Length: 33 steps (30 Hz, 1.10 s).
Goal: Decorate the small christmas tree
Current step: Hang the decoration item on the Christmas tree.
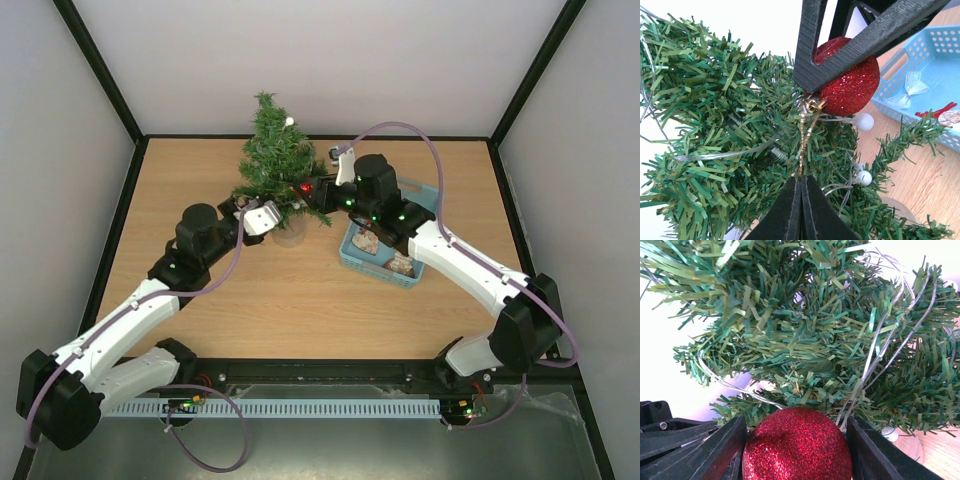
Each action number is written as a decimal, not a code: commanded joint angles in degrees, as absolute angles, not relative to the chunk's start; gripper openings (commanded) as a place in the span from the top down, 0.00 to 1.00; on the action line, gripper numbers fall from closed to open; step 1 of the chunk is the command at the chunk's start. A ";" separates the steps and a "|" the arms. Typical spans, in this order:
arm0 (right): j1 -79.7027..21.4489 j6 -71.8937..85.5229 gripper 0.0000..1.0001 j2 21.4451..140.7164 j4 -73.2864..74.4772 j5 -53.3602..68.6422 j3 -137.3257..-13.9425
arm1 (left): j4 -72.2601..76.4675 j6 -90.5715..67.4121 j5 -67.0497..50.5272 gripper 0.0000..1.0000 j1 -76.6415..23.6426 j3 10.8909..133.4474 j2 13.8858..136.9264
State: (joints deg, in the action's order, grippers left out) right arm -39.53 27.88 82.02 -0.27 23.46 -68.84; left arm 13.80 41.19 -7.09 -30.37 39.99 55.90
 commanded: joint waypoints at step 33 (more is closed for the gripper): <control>-40.05 28.02 0.50 78.93 -3.25 22.27 -68.99 | 16.25 39.00 -5.36 0.98 -30.45 39.01 55.00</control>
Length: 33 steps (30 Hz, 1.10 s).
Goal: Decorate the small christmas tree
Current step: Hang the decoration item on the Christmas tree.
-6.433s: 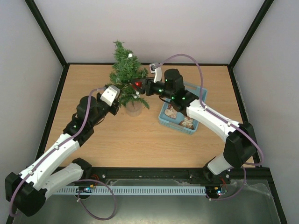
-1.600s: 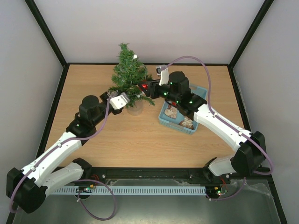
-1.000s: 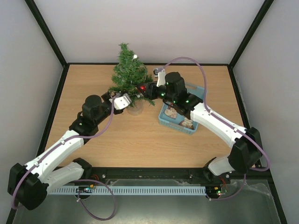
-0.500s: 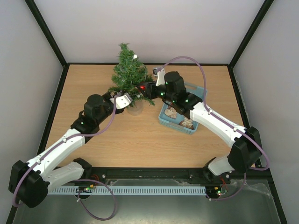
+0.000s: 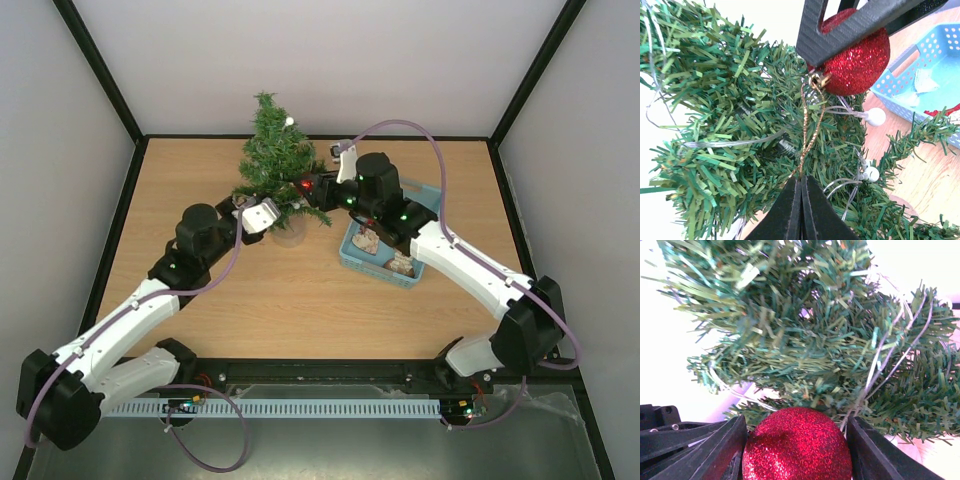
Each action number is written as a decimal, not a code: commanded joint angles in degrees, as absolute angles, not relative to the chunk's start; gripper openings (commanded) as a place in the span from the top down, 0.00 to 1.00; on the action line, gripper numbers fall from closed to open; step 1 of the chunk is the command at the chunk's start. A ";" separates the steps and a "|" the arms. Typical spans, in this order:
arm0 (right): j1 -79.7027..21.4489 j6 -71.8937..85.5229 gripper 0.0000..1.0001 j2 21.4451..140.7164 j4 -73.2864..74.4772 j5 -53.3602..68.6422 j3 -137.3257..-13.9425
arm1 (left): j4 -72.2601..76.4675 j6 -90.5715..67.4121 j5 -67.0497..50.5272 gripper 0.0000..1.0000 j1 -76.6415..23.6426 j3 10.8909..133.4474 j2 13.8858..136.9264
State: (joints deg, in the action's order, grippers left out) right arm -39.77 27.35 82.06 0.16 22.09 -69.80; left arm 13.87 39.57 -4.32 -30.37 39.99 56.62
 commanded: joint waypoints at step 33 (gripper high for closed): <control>-40.01 26.31 0.49 85.42 0.43 20.66 -71.94 | 13.89 37.32 -5.79 0.98 -30.19 40.38 58.62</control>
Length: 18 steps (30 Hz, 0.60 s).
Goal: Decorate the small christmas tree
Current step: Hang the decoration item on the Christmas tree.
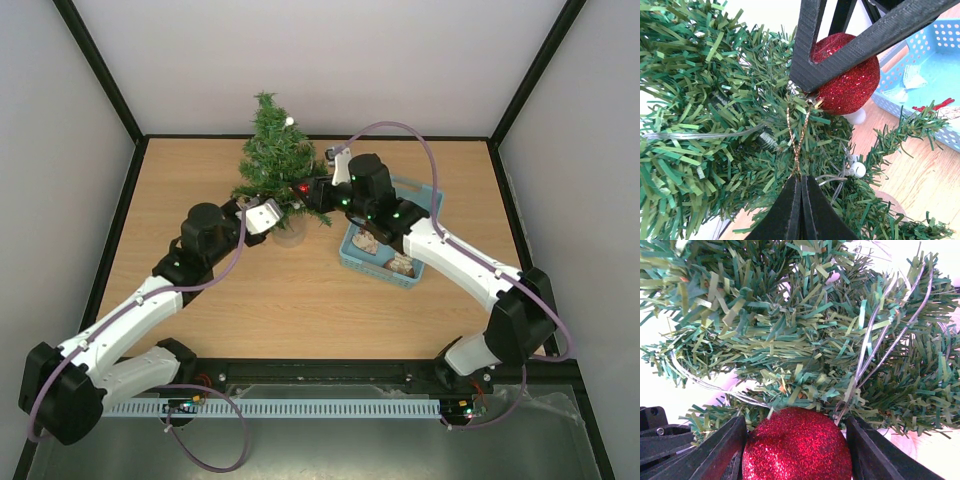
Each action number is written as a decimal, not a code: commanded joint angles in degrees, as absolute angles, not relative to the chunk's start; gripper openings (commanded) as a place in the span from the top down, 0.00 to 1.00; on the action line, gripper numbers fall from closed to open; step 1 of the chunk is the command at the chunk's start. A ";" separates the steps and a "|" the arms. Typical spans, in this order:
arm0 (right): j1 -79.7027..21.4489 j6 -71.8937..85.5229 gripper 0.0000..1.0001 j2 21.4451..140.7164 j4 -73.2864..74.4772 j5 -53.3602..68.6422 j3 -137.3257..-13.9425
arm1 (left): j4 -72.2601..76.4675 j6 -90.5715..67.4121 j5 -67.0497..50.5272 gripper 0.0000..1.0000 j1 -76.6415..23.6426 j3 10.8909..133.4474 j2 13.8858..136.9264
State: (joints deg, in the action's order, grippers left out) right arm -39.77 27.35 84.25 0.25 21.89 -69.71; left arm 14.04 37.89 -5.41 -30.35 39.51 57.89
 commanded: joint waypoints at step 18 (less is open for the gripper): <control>-40.08 25.40 0.49 83.78 -2.47 18.27 -69.60 | 15.81 33.88 -2.71 0.98 -30.23 42.34 57.89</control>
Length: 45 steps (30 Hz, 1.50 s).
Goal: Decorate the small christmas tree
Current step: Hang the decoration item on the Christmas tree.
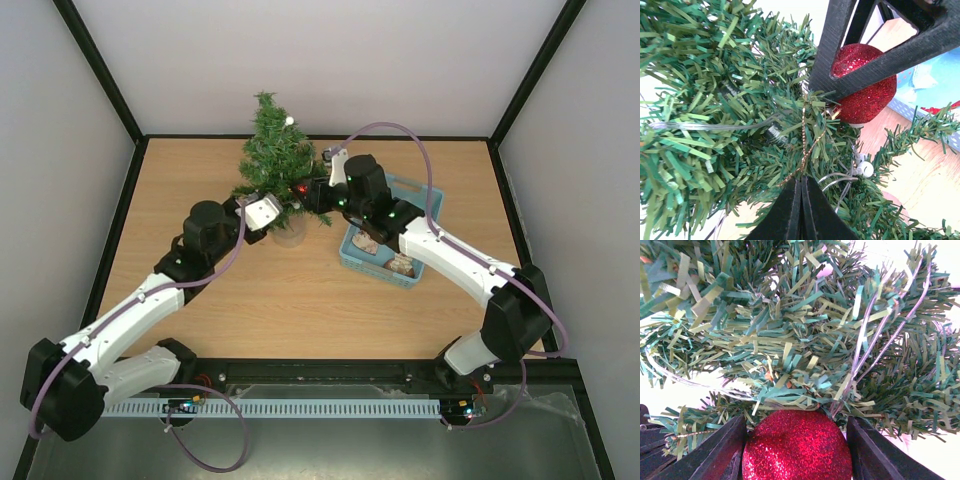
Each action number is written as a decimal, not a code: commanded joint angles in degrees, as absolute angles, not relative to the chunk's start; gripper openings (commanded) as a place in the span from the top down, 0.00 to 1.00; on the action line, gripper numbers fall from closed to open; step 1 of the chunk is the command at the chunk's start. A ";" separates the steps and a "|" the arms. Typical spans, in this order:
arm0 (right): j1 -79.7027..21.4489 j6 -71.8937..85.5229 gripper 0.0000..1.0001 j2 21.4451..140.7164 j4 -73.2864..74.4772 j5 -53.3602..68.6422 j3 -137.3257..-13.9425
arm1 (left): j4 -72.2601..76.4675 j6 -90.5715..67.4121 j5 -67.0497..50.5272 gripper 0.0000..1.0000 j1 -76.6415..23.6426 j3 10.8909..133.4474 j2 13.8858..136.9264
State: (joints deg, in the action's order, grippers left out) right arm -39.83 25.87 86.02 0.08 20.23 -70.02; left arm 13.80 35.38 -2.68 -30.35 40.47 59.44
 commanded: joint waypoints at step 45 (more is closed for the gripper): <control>-40.06 23.54 0.23 69.47 -0.80 14.30 -54.95 | 17.87 32.22 -7.03 0.77 -30.32 45.16 58.85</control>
